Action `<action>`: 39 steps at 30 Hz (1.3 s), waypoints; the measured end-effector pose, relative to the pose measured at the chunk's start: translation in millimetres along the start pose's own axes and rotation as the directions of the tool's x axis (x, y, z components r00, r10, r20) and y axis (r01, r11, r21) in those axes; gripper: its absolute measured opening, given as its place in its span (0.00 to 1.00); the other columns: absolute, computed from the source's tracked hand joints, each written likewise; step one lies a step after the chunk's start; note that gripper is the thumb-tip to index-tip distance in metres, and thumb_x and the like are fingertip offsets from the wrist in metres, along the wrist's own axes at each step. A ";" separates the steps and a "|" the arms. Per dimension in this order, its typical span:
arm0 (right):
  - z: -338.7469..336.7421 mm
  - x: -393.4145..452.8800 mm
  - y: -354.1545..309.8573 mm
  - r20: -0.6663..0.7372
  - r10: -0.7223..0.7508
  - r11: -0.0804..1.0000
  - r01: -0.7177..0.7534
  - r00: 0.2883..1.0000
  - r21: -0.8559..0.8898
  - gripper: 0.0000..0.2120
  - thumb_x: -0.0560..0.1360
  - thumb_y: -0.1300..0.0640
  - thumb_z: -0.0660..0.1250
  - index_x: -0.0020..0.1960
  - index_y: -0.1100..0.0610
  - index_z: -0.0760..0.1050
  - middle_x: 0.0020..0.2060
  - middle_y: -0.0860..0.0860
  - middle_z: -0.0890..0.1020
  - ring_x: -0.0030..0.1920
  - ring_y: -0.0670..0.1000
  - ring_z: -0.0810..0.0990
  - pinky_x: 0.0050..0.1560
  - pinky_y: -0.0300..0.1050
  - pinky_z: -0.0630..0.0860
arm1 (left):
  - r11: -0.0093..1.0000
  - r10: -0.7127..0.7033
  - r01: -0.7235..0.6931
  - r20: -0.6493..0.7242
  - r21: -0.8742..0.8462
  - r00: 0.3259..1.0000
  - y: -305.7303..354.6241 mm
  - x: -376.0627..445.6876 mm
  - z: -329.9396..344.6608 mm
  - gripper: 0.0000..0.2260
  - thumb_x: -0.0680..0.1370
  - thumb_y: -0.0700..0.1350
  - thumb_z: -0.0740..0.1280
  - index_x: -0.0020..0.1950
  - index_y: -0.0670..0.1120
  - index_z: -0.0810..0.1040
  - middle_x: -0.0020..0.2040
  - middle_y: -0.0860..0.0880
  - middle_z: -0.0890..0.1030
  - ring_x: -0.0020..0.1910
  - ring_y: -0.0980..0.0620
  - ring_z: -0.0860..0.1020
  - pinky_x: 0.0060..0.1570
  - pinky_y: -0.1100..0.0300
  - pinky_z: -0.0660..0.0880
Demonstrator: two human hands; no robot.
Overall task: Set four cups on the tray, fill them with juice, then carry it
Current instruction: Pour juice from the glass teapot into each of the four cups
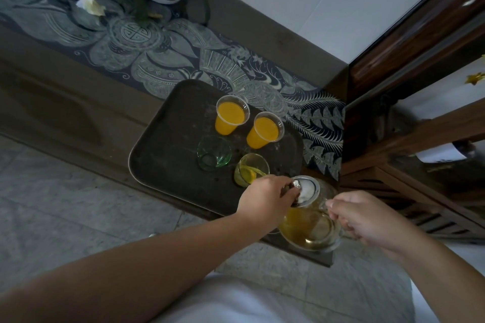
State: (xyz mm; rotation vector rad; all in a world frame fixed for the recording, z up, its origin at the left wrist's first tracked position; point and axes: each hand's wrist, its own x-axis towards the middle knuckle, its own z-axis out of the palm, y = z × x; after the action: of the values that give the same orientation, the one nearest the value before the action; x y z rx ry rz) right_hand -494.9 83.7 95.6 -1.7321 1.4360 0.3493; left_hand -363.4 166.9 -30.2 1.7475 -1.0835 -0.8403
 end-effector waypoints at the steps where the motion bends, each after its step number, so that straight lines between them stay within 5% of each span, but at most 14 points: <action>1: -0.3 -0.4 -0.2 -0.003 -0.002 1.000 0.002 1.000 -0.006 0.15 0.79 0.57 0.61 0.34 0.58 0.74 0.20 0.48 0.65 0.20 0.45 0.62 0.22 0.36 0.57 | 1.000 0.003 -0.003 0.000 0.005 1.000 0.5 -0.1 0.0 0.10 0.80 0.52 0.64 0.49 0.48 0.82 0.36 0.53 0.74 0.37 0.52 0.74 0.32 0.56 0.71; 4: -0.8 -2.6 -1.5 -0.008 0.001 1.000 -0.001 1.000 -0.012 0.14 0.79 0.57 0.61 0.35 0.59 0.74 0.20 0.48 0.66 0.20 0.44 0.62 0.21 0.36 0.57 | 1.000 0.016 -0.016 -0.002 0.010 1.000 1.7 -0.3 -0.2 0.10 0.80 0.52 0.64 0.47 0.48 0.81 0.32 0.55 0.71 0.34 0.54 0.72 0.29 0.58 0.65; 9: -1.2 -7.7 -2.4 -0.022 0.016 1.000 -0.016 1.000 0.023 0.14 0.79 0.58 0.61 0.35 0.59 0.74 0.20 0.47 0.65 0.20 0.44 0.60 0.21 0.36 0.56 | 1.000 0.027 -0.027 0.018 -0.005 0.999 3.9 -0.1 -0.6 0.10 0.80 0.52 0.64 0.46 0.49 0.81 0.33 0.54 0.75 0.34 0.52 0.75 0.31 0.54 0.73; 29: -9.0 -10.2 -11.7 -0.012 0.029 0.999 -0.029 1.000 -0.020 0.15 0.78 0.57 0.62 0.34 0.58 0.73 0.21 0.47 0.65 0.22 0.45 0.60 0.23 0.37 0.56 | 1.000 -0.007 0.008 0.049 -0.021 0.999 7.3 2.7 -2.2 0.10 0.81 0.53 0.63 0.50 0.51 0.82 0.29 0.56 0.71 0.31 0.54 0.72 0.29 0.59 0.65; 39: -11.5 -2.4 -17.0 0.006 0.032 0.998 -0.031 0.999 -0.047 0.15 0.79 0.57 0.61 0.34 0.59 0.73 0.20 0.48 0.66 0.20 0.45 0.61 0.21 0.37 0.57 | 0.999 -0.034 0.036 0.064 -0.024 0.997 6.2 6.1 -3.4 0.10 0.81 0.53 0.63 0.47 0.50 0.81 0.32 0.53 0.77 0.33 0.51 0.77 0.31 0.51 0.75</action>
State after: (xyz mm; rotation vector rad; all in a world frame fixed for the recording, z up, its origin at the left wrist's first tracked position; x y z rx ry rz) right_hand -483.6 76.7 111.3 -1.7457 1.4619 0.4085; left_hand -360.0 161.0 -23.8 1.7334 -1.0821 -0.9324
